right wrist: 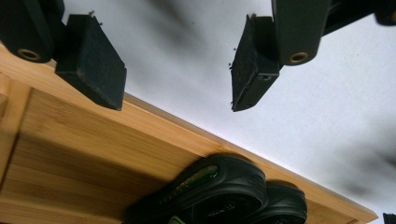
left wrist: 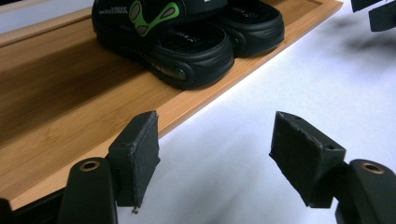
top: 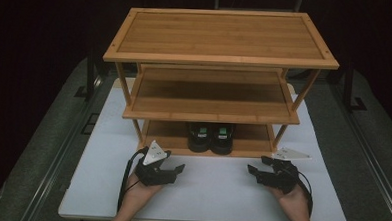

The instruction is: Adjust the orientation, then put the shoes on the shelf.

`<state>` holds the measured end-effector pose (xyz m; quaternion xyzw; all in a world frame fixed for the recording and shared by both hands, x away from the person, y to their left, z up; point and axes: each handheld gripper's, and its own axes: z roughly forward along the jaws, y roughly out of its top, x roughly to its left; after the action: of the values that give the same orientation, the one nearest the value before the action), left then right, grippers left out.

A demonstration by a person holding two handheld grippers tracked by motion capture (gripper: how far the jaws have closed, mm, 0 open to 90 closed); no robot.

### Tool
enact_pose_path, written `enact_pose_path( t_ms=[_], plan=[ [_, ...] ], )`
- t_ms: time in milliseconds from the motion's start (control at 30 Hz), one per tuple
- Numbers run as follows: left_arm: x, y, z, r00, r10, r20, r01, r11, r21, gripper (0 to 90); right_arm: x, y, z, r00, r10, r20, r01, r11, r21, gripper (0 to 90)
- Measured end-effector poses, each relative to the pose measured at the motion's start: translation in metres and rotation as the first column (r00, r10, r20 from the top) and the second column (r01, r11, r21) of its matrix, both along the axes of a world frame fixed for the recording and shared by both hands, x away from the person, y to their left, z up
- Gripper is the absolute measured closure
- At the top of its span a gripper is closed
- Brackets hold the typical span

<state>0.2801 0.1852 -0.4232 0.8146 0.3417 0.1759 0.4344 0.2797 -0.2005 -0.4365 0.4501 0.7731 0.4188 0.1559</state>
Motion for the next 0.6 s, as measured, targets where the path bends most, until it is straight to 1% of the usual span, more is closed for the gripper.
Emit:
enact_pose_path(
  t_ms=[67,367,500,600],
  plan=[
    [-0.001,0.000,0.000,1.0000,-0.002,0.002,0.002,1.0000,0.005,30.8,-0.002,-0.002,0.000,1.0000,-0.003,0.002,0.003,1.000,0.007,34.8],
    [-0.002,0.000,-0.002,1.0000,-0.006,-0.004,0.006,1.0000,0.007,29.0,-0.007,-0.011,0.000,0.9999,-0.010,-0.001,0.010,1.000,0.019,34.7],
    [-0.003,0.001,-0.002,1.0000,-0.008,0.000,0.008,0.9999,0.007,28.8,-0.010,-0.014,-0.001,1.0000,-0.008,-0.004,0.008,1.000,0.010,34.5],
    [-0.003,0.003,-0.001,1.0000,-0.008,0.002,0.008,0.9999,0.008,28.5,-0.013,-0.018,-0.001,0.9999,-0.013,-0.005,0.013,1.000,0.021,34.5]
  ],
)
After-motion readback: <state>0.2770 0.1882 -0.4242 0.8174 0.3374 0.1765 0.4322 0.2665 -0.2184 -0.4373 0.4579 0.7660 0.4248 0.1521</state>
